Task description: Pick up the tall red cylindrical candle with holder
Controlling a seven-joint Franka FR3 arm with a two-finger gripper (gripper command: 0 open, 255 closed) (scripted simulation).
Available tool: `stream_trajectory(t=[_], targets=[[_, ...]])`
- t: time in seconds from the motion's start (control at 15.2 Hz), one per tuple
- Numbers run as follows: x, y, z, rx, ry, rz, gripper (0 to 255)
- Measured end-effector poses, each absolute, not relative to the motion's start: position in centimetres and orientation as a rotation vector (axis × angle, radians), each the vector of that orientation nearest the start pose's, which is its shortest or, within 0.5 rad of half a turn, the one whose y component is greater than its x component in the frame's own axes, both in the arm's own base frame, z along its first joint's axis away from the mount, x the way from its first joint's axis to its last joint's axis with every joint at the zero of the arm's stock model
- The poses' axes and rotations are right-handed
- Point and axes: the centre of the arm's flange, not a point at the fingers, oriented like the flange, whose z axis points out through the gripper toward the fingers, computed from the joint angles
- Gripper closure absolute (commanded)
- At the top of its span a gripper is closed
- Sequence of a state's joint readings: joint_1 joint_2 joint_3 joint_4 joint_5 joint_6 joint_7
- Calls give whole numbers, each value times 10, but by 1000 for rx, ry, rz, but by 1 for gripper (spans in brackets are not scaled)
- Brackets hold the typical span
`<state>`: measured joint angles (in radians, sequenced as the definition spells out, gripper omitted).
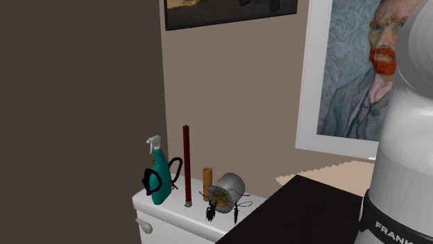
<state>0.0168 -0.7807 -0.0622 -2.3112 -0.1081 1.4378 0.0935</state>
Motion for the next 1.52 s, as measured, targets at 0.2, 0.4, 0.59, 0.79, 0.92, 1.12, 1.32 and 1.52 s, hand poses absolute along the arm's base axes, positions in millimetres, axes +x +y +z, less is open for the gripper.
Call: stream_trajectory(t=[0.2,0.4,0.59,0.79,0.92,1.12,1.32,1.52], targets=[[302,-33,586,-3194,211,143,0],[323,-32,558,-3185,222,129,0],[351,-33,529,-3174,235,113,0],[374,-39,499,-3164,247,97,0],[390,-34,479,-3156,255,86,0],[417,-33,454,-3145,267,69,0],[442,-37,421,-3134,280,54,0],[472,-34,393,-3122,293,37,0]])
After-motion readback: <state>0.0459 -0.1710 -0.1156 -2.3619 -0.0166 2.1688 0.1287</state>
